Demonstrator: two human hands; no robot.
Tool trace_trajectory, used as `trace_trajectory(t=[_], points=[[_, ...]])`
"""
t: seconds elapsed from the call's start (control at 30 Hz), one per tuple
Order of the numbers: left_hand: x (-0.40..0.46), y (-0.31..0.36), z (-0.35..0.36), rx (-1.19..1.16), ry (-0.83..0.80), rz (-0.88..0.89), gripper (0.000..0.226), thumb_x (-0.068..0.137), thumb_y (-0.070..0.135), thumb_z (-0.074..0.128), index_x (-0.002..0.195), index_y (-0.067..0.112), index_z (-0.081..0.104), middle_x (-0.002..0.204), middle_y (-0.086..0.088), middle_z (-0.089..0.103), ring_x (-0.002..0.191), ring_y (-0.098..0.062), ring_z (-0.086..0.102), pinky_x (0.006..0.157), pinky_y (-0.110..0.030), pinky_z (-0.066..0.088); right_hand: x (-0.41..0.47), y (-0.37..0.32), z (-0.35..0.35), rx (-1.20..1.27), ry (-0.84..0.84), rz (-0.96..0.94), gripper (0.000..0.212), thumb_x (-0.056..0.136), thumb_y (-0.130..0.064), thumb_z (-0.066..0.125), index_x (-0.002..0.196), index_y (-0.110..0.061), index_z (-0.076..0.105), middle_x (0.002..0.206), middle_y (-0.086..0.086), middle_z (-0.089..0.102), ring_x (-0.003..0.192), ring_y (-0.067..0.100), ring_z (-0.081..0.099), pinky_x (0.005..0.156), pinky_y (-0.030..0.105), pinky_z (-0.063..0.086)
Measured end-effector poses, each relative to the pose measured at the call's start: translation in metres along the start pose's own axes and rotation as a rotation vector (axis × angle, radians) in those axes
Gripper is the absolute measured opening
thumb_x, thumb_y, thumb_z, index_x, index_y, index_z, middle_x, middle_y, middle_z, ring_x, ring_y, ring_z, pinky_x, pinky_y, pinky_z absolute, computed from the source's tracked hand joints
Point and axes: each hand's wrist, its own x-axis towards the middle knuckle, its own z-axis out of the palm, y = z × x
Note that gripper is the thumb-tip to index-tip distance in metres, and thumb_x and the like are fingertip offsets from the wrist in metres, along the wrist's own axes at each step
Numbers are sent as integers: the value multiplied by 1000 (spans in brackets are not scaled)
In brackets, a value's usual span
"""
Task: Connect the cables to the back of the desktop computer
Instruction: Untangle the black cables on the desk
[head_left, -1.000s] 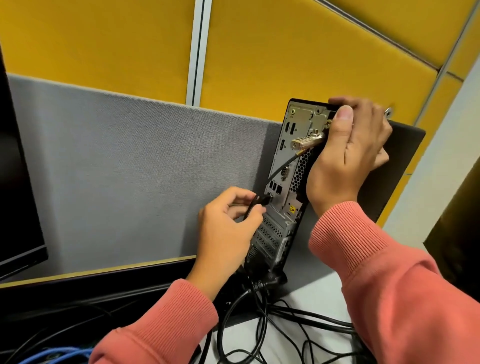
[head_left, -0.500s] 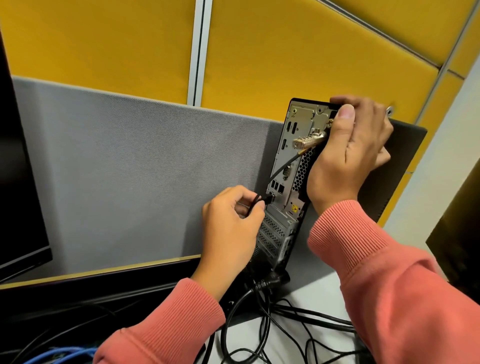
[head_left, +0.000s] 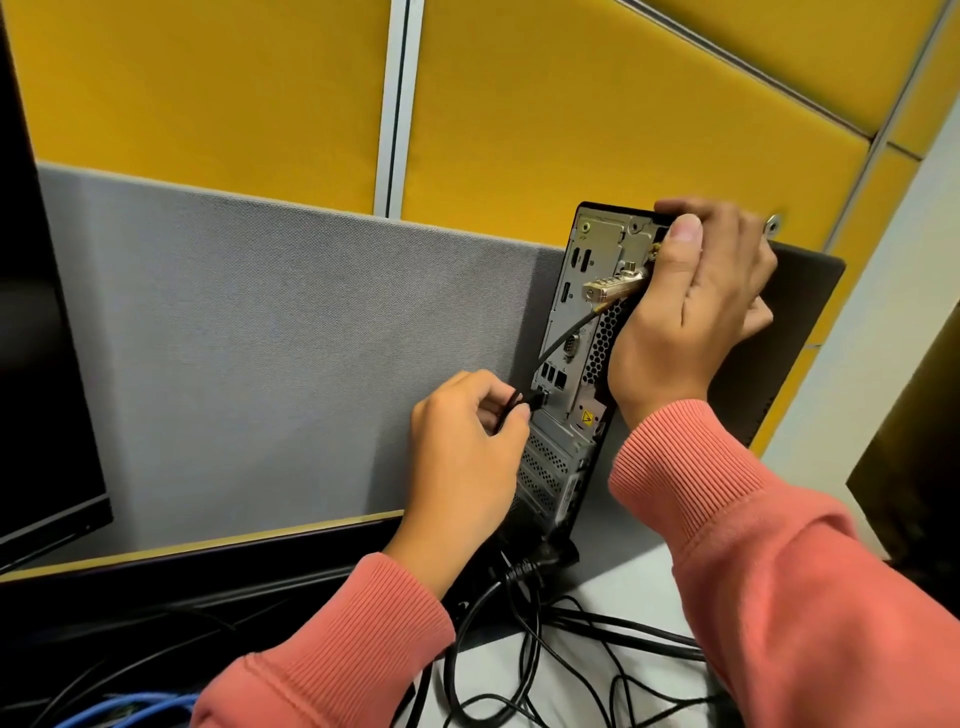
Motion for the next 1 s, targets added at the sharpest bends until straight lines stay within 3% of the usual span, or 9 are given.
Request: trace_trajectory(t=[0.2, 0.5, 1.0], points=[[6, -2, 1, 36, -30, -9, 12, 88, 16, 77, 78, 21, 71, 75, 7, 68, 70, -14, 64, 70, -40, 57, -1, -2, -1, -9, 0, 4, 35, 104, -35, 30, 112, -26, 63, 115, -11, 55, 126, 9, 43, 95, 31, 24], [6, -9, -1, -43, -58, -54, 9, 88, 22, 78, 80, 21, 74, 75, 8, 71, 70, -10, 66, 69, -28, 55, 0, 0, -2, 2, -10, -8, 34, 104, -35, 31, 112, -26, 63, 114, -13, 54, 126, 10, 44, 95, 29, 23], [7, -10, 7, 26, -37, 11, 16, 89, 18, 77, 74, 19, 70, 75, 3, 63, 67, -18, 59, 67, -42, 53, -1, -2, -1, 9, 9, -5, 34, 104, -34, 31, 111, -25, 64, 114, -8, 57, 125, 12, 45, 95, 33, 25]])
